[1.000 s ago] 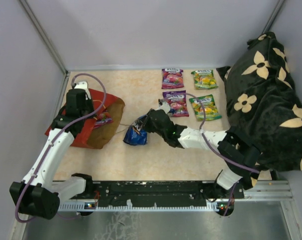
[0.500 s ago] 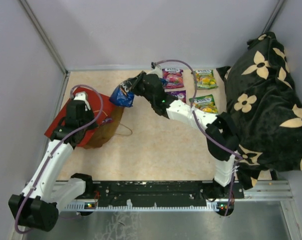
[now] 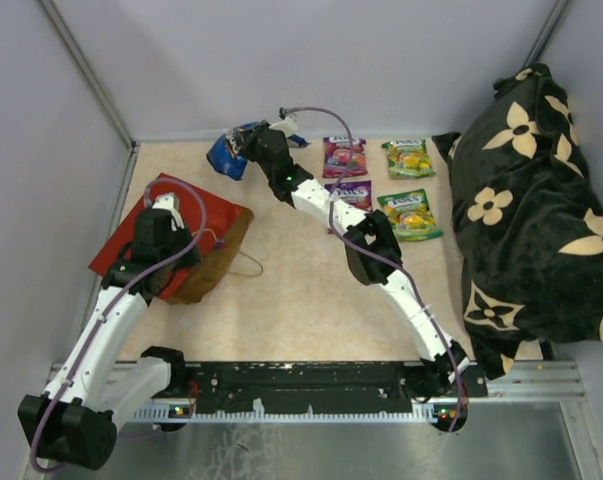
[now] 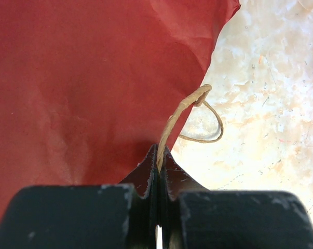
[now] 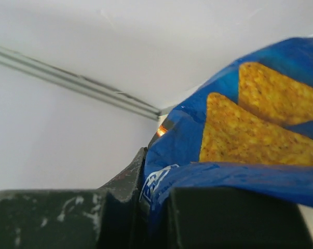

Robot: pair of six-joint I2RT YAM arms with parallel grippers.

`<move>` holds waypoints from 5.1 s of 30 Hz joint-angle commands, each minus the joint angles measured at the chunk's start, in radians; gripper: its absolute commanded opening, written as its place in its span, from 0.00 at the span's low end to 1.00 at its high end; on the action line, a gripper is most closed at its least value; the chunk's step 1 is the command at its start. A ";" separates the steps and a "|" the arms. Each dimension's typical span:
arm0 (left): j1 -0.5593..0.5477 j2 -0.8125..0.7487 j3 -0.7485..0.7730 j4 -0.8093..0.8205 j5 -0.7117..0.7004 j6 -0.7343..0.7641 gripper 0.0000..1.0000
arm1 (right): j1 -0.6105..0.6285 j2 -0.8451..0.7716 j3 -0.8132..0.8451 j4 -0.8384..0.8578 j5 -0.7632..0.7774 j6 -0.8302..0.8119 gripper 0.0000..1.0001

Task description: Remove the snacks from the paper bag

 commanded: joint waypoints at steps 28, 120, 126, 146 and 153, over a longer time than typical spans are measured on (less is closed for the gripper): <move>0.002 0.046 -0.005 0.010 0.094 0.018 0.00 | 0.044 -0.485 -0.166 -0.805 -0.250 -0.540 0.99; 0.001 0.977 1.078 0.070 -0.086 0.136 0.99 | -0.150 -0.124 -0.004 -0.251 -0.378 -0.603 0.92; -0.001 1.119 1.092 0.053 0.026 0.054 0.56 | -0.222 -0.266 -0.149 -0.363 -0.327 -0.747 0.52; 0.043 1.503 1.297 -0.019 -0.075 0.003 0.05 | -0.260 -0.068 -0.142 -0.549 -0.328 -0.773 0.00; 0.079 1.647 1.446 -0.040 -0.041 0.002 0.08 | -0.262 -0.033 -0.142 -0.607 -0.332 -0.731 0.00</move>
